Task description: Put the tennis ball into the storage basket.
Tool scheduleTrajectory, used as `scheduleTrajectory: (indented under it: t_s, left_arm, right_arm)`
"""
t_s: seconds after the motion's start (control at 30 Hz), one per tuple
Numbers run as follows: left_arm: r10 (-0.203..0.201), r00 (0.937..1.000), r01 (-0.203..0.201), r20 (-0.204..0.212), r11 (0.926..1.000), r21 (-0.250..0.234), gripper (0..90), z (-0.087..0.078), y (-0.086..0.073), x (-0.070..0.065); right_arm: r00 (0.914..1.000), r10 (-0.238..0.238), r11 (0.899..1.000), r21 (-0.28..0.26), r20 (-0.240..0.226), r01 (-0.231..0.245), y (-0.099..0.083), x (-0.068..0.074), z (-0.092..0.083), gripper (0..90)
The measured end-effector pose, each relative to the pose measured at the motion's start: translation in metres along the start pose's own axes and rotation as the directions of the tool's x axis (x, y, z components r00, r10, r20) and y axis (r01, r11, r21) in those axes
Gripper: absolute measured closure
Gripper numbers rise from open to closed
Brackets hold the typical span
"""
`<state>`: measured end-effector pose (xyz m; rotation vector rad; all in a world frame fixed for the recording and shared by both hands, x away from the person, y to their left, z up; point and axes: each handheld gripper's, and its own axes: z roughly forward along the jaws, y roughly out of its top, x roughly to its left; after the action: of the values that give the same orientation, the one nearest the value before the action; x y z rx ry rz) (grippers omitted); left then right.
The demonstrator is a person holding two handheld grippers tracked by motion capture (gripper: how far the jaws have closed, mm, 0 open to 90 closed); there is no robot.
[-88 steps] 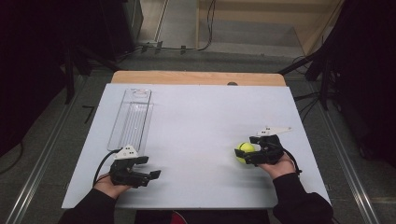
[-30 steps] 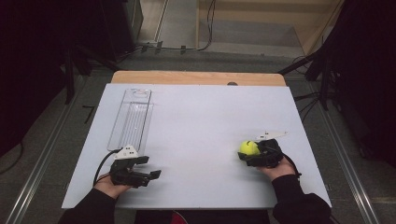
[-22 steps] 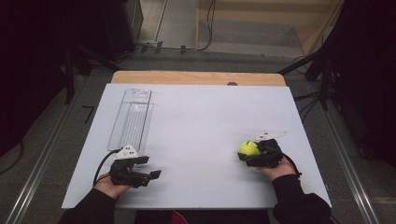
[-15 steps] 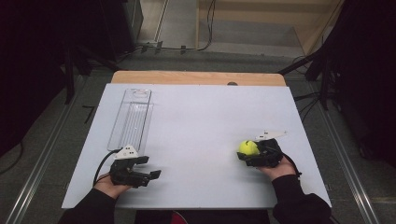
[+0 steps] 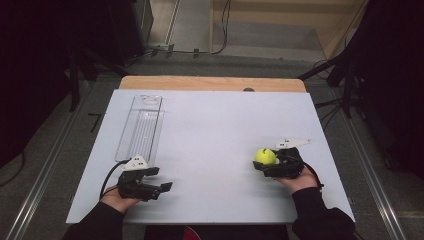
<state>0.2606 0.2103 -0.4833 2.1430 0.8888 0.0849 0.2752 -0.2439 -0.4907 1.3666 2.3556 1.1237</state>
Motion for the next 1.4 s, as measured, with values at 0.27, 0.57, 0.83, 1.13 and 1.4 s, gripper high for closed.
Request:
scheduleTrajectory:
  t_s: [0.27, 0.57, 0.83, 1.13, 1.4]
  left_arm:
    - [0.001, 1.0, -0.001, 0.0, 1.0, 0.0, 22.7, 0.0, 0.0, 0.0]
    - [0.003, 1.0, -0.003, 0.004, 1.0, 0.0, 22.7, 0.0, 0.0, 0.0]
    - [0.004, 1.0, -0.004, 0.002, 1.0, 0.002, 22.7, 0.001, 0.0, 0.0]
    - [0.024, 0.9997, -0.024, -0.01, 0.9997, -0.011, 22.8, 0.001, 0.0, -0.002]
    - [0.022, 0.9997, -0.022, -0.014, 0.9997, -0.01, 22.8, 0.001, 0.0, 0.0]
  right_arm:
    - [0.9995, -0.009, 1.0, -0.003, -0.031, 0.009, 0.002, 0.004, 0.0, 23.3]
    - [0.9973, -0.027, 1.0, -0.008, -0.068, 0.027, 0.006, 0.01, 0.0, 23.3]
    - [0.9927, -0.038, 0.999, -0.001, -0.115, 0.039, 0.009, 0.017, 0.003, 23.3]
    - [0.9881, -0.041, 0.999, -0.002, -0.148, 0.041, 0.013, 0.024, 0.005, 23.3]
    - [0.9849, -0.027, 1.0, 0.005, -0.171, 0.028, 0.018, 0.027, 0.008, 23.4]
